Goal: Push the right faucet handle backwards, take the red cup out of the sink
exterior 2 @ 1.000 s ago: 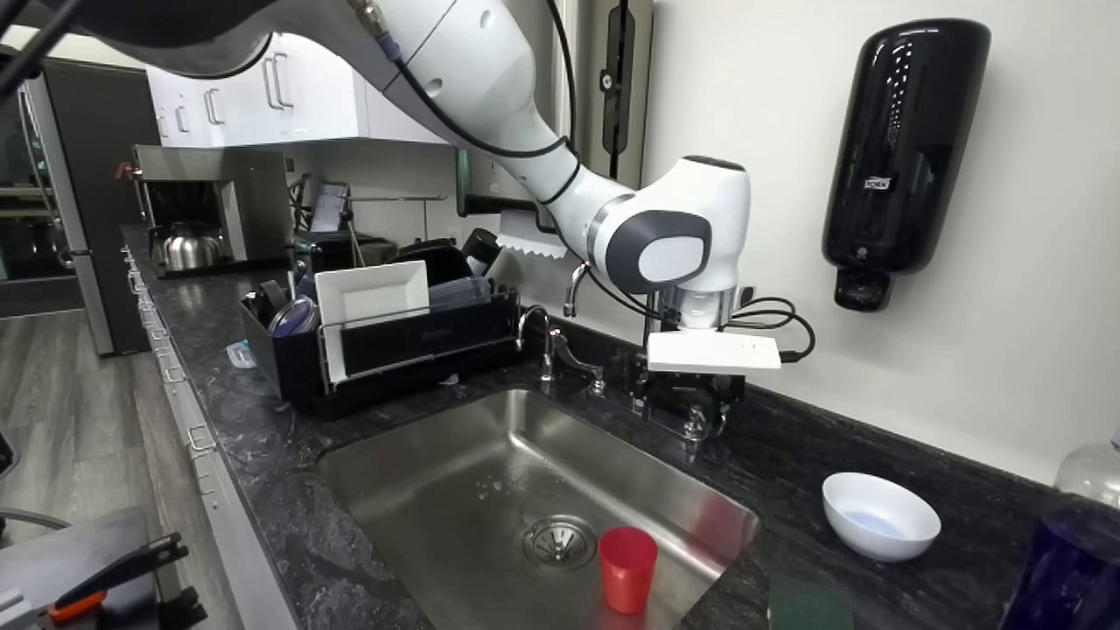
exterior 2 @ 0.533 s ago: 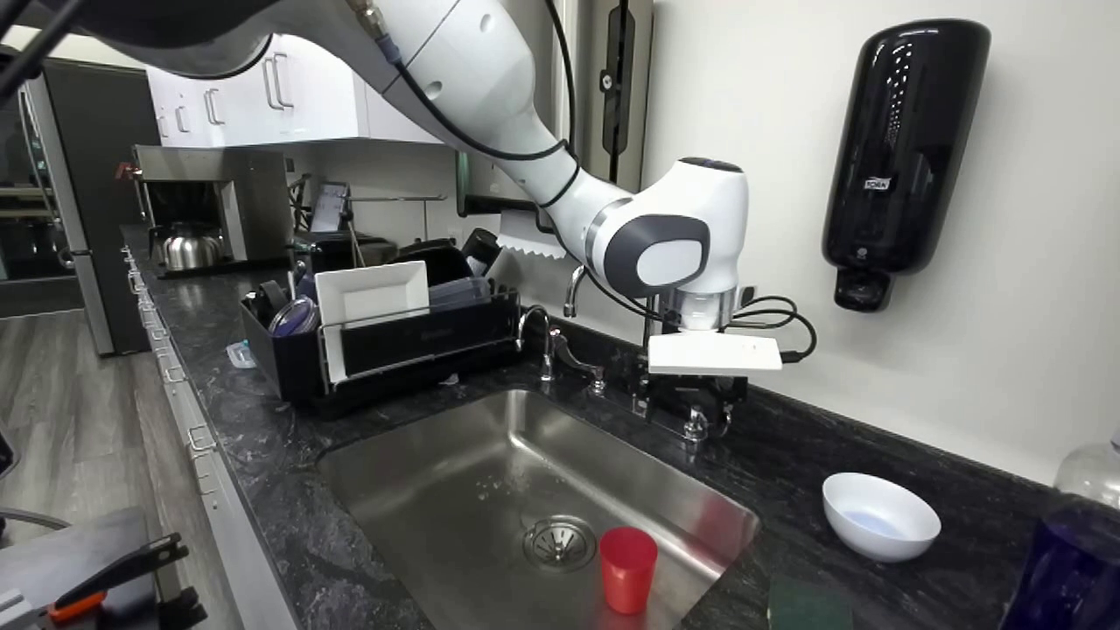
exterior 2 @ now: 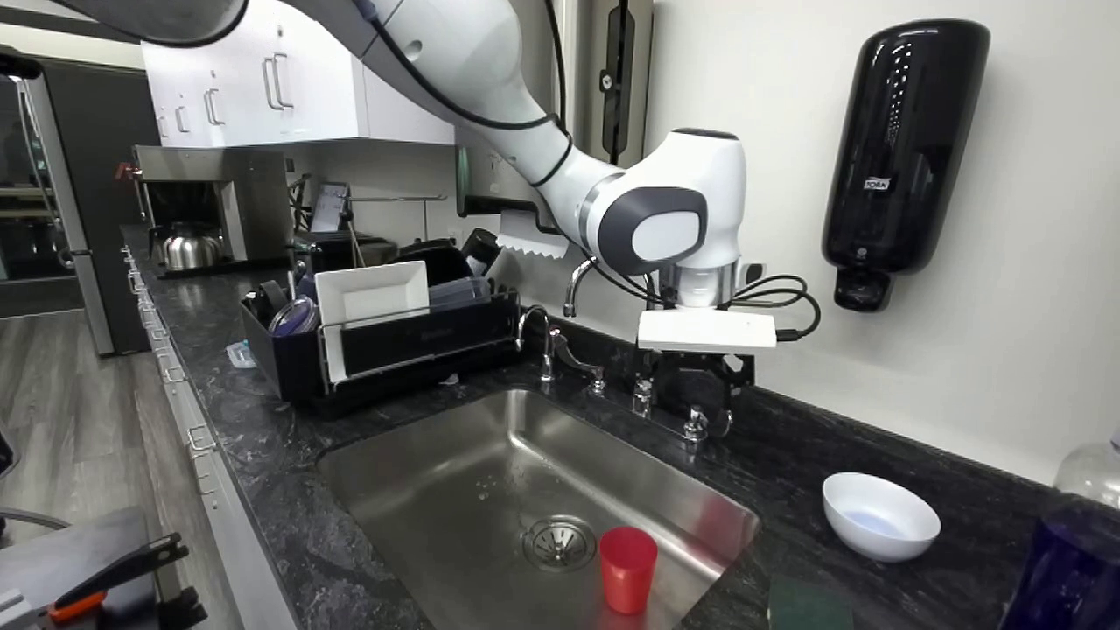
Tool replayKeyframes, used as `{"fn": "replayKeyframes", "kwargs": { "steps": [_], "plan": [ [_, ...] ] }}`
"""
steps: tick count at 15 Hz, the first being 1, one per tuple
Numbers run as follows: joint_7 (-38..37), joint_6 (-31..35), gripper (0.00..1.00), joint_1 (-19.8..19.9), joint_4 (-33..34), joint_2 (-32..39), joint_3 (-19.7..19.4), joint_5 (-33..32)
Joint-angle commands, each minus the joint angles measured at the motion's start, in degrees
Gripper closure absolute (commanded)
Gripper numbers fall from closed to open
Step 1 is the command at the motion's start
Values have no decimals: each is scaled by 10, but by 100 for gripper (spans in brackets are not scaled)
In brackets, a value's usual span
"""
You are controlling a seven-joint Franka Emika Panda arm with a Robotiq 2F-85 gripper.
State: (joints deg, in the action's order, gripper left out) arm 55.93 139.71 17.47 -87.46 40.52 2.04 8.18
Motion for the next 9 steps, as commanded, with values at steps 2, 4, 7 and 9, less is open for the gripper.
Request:
{"fn": "replayKeyframes", "kwargs": {
  "steps": [2, 4, 7, 9],
  "plan": [
    [-56, 16, 0, -9, -83, -73, -15, -18],
    [-80, 13, 0, -10, -115, -103, -18, -23],
    [-107, 10, 0, -11, -161, -140, -21, -28],
    [-121, 6, 0, -12, -188, -160, -22, -31]
  ]
}}
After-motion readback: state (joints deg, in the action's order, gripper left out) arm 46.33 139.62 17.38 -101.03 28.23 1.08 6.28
